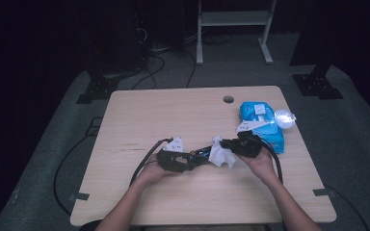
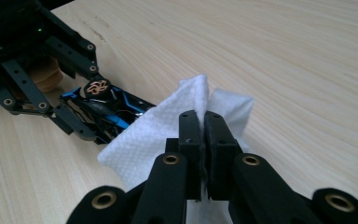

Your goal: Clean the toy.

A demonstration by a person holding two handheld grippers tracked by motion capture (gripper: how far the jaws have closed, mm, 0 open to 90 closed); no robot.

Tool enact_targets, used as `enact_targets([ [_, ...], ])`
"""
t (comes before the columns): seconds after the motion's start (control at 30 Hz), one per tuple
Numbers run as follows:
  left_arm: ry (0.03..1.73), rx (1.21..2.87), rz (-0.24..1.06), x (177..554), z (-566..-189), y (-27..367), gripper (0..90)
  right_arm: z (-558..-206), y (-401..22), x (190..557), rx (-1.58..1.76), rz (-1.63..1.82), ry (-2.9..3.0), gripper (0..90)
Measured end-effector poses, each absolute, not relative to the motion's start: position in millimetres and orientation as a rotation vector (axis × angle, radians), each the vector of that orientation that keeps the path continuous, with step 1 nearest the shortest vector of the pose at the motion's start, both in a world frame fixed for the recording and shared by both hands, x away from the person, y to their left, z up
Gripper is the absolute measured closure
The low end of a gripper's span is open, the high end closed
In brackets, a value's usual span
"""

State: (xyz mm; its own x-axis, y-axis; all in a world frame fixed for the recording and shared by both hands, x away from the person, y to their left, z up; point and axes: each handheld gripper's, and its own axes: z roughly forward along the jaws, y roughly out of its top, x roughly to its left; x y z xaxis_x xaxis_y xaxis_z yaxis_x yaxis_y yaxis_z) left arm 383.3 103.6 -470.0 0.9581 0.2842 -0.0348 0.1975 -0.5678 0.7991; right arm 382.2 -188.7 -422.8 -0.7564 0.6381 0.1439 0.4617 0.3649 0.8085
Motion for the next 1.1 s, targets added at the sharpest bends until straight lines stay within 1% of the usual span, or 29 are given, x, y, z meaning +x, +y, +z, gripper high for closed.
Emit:
enact_targets([
  [0.17, 0.354, 2.191, 0.114, 384, -470, 104, 57.4, -425, -183, 384, 0.984, 1.351, 2.444, 85.8],
  [0.27, 0.409, 2.174, 0.087, 387, -471, 106, 54.9, -427, -184, 382, 0.976, 1.366, 2.438, 85.9],
  [0.37, 0.429, 2.157, 0.085, 388, -470, 107, 53.5, -428, -185, 380, 0.956, 1.361, 2.432, 86.0],
  [0.4, 0.437, 2.15, 0.087, 389, -469, 108, 50.8, -429, -186, 378, 0.95, 1.368, 2.424, 86.0],
  [0.5, 0.454, 2.14, 0.086, 389, -468, 110, 48.6, -430, -187, 377, 0.952, 1.373, 2.425, 86.0],
  [0.7, 0.463, 2.141, 0.075, 389, -468, 110, 48.5, -431, -188, 372, 0.923, 1.366, 2.415, 86.1],
  [1.0, 0.477, 2.163, 0.064, 388, -470, 105, 42.7, -431, -190, 366, 0.912, 1.366, 2.431, 86.1],
  [1.1, 0.478, 2.167, 0.051, 387, -471, 104, 37.5, -432, -191, 363, 0.919, 1.379, 2.437, 86.1],
])
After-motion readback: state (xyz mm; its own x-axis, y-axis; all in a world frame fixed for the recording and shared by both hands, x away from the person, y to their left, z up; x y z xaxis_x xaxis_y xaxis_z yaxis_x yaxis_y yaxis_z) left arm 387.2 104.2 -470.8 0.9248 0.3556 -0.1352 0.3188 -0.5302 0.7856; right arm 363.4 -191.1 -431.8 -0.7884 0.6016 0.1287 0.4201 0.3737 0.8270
